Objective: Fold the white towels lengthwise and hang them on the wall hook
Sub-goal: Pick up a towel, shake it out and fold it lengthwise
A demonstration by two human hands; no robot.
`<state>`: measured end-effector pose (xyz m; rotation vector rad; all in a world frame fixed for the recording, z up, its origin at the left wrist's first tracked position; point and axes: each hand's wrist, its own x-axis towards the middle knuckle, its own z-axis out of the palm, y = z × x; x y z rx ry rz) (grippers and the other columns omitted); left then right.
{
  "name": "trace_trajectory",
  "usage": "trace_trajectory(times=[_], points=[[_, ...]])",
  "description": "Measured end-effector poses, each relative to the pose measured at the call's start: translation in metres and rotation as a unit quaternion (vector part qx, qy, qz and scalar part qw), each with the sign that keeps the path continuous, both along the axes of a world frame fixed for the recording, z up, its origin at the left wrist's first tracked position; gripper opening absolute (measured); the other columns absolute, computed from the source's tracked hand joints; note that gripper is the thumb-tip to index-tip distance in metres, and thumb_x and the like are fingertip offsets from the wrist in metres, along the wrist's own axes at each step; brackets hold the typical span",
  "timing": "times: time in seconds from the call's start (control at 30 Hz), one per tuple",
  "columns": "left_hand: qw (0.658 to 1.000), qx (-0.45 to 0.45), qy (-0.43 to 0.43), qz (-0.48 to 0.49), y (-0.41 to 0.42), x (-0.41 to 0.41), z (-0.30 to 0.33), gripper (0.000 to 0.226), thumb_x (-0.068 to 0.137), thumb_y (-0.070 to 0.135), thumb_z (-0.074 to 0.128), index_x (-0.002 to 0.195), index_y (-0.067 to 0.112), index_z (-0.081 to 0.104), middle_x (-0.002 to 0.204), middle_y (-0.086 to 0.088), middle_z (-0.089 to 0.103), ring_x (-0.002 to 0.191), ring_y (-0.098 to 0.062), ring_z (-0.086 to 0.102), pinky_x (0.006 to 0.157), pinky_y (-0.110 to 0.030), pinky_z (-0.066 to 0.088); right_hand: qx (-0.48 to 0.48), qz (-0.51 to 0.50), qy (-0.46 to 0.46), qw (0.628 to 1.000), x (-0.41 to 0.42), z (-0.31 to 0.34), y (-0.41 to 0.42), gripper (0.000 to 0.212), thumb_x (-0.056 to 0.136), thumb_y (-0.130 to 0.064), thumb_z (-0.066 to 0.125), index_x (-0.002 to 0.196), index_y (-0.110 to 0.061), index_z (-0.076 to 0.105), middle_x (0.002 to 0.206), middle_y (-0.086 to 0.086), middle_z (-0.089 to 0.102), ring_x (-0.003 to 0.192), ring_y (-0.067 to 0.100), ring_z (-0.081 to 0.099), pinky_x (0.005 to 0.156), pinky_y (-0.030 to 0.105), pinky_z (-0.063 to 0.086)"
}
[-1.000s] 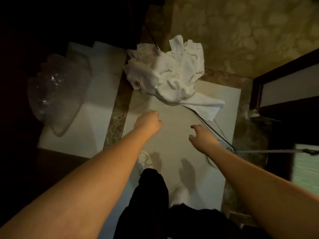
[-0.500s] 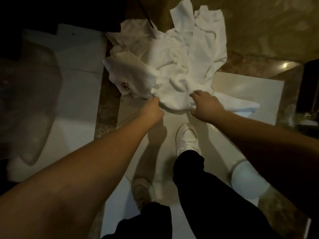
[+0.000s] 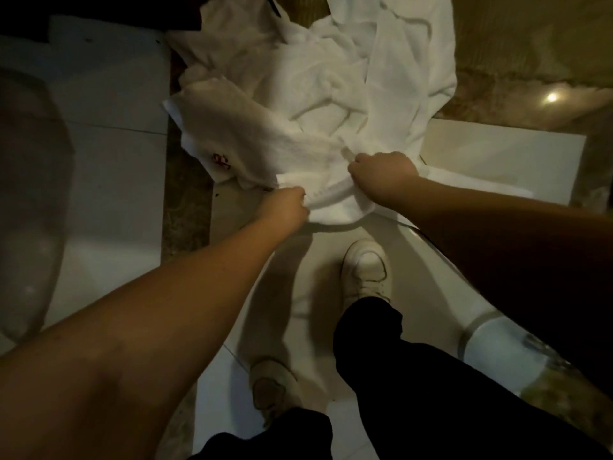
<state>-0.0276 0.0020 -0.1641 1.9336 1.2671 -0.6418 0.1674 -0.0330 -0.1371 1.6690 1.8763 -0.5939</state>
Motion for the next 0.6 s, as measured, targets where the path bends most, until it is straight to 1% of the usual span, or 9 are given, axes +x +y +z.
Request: trace_trajectory(times=[0.07,0.13,0.2,0.27,0.33,0.43,0.53,0.6], points=[[0.999,0.01,-0.001,-0.041,-0.012,-0.004,0.005,0.015,0.096,0.028,0.057,0.087,0.02,0.049,0.109,-0.015,0.067,0.102,-0.037,0.06,0.073,-0.032,0.036,-0.013,0.018,-0.003,1.0,0.005,0.007,-0.017,0.018,0.104,-0.017,0.046,0.116,-0.015,0.059,0.12,0.011,0.053,0.102,0.033,0.061,0.068,0.038,0.038],[0.998,0.023,-0.019,-0.062,-0.028,-0.008,0.018,0.015,0.098,0.03,0.055,0.088,0.021,0.049,0.108,-0.014,0.066,0.101,-0.034,0.059,0.075,-0.033,0.036,-0.018,0.021,-0.002,1.0,0.009,0.021,-0.034,0.015,0.102,-0.016,0.05,0.114,-0.014,0.06,0.118,0.011,0.052,0.101,0.033,0.059,0.067,0.037,0.037],[0.997,0.019,-0.037,-0.061,-0.043,-0.012,0.038,0.014,0.099,0.03,0.054,0.09,0.02,0.05,0.108,-0.014,0.065,0.102,-0.034,0.058,0.076,-0.034,0.035,-0.017,0.012,-0.006,1.0,0.009,0.042,-0.05,0.016,0.101,-0.016,0.052,0.114,-0.015,0.06,0.116,0.01,0.05,0.101,0.032,0.058,0.065,0.036,0.036],[0.998,0.018,-0.049,-0.041,-0.056,-0.015,0.064,0.015,0.1,0.03,0.053,0.092,0.018,0.052,0.108,-0.014,0.064,0.1,-0.036,0.058,0.077,-0.036,0.04,-0.008,0.004,-0.01,1.0,0.009,0.068,-0.068,0.016,0.101,-0.015,0.051,0.114,-0.015,0.061,0.112,0.009,0.05,0.101,0.03,0.056,0.064,0.036,0.036],[0.997,0.035,-0.062,-0.031,-0.064,-0.02,0.096,0.016,0.101,0.028,0.05,0.095,0.014,0.056,0.106,-0.014,0.064,0.097,-0.036,0.059,0.077,-0.039,0.045,0.009,-0.004,-0.01,1.0,0.006,0.098,-0.088,0.016,0.101,-0.015,0.05,0.112,-0.015,0.061,0.107,0.008,0.05,0.098,0.029,0.055,0.062,0.035,0.036],[0.991,0.084,-0.089,-0.049,-0.073,-0.029,0.152,0.02,0.103,0.025,0.045,0.099,0.011,0.058,0.1,-0.013,0.062,0.093,-0.036,0.058,0.074,-0.039,0.04,0.034,-0.028,-0.007,0.999,-0.002,0.152,-0.11,0.015,0.101,-0.016,0.049,0.109,-0.014,0.062,0.105,0.008,0.051,0.096,0.029,0.056,0.06,0.035,0.037],[0.987,0.115,-0.096,-0.065,-0.082,-0.04,0.217,0.021,0.105,0.024,0.041,0.104,0.01,0.057,0.101,-0.014,0.063,0.093,-0.037,0.058,0.076,-0.041,0.045,0.065,-0.071,0.002,0.995,-0.015,0.218,-0.123,0.016,0.102,-0.018,0.047,0.11,-0.013,0.061,0.107,0.009,0.053,0.098,0.031,0.057,0.061,0.036,0.038],[0.985,0.127,-0.087,-0.074,-0.088,-0.047,0.263,0.023,0.106,0.024,0.038,0.107,0.009,0.054,0.103,-0.015,0.064,0.092,-0.038,0.058,0.073,-0.04,0.044,0.099,-0.099,0.009,0.99,-0.024,0.266,-0.13,0.018,0.102,-0.019,0.047,0.109,-0.011,0.061,0.107,0.01,0.055,0.098,0.032,0.058,0.06,0.035,0.035]])
